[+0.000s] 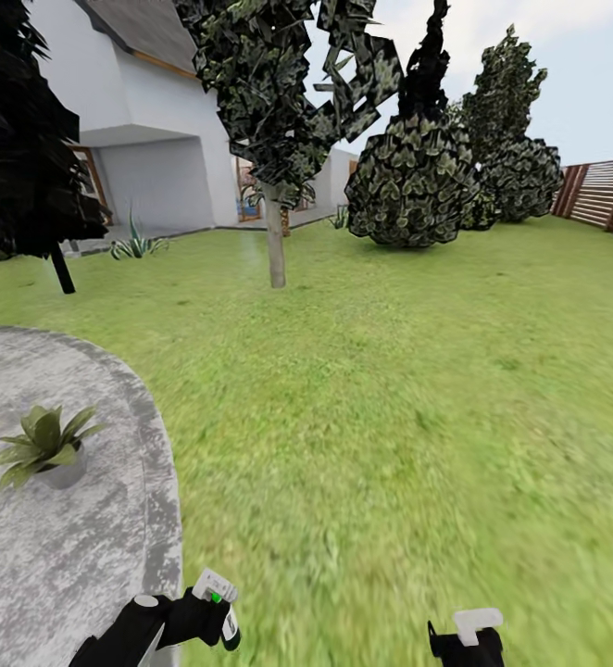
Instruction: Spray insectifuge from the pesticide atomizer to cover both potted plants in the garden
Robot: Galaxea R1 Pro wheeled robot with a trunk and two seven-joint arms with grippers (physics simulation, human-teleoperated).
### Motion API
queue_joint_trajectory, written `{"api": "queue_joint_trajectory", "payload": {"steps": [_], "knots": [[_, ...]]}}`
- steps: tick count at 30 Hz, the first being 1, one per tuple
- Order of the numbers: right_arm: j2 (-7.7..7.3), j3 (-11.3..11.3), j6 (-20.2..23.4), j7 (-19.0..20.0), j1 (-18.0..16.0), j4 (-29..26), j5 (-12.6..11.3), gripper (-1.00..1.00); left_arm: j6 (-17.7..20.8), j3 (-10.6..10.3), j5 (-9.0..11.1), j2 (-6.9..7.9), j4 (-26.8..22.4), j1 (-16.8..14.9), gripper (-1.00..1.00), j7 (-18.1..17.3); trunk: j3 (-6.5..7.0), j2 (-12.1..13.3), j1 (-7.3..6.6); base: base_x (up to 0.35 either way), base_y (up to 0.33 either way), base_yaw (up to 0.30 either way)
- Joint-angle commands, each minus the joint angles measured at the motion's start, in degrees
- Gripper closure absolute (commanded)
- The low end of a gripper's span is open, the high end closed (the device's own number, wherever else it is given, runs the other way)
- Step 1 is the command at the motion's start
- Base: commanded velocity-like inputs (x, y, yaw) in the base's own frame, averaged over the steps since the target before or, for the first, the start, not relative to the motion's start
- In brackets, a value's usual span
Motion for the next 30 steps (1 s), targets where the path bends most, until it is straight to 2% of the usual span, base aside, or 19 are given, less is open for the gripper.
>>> {"api": "queue_joint_trajectory", "payload": {"steps": [1, 17, 30], "knots": [[0.00, -0.40, -0.18, -0.23, -0.03, 0.07, 0.62, -1.00, 0.47, 0.28, -0.13, -0.04, -0.10, -0.02, 1.00, -0.39, -0.05, -0.02, 0.02, 0.331, 0.000, 0.277], [0.00, -0.37, -0.18, -0.31, -0.03, 0.07, 0.60, -1.00, 0.50, 0.28, -0.13, -0.04, -0.10, -0.11, 1.00, -0.36, -0.05, -0.02, 0.02, 0.339, 0.000, 0.269], [-0.11, -0.34, -0.18, -0.31, -0.03, 0.07, 0.69, -1.00, 0.49, 0.28, -0.12, -0.04, -0.10, -0.11, 1.00, -0.34, -0.05, -0.02, 0.02, 0.340, 0.000, 0.014]]}}
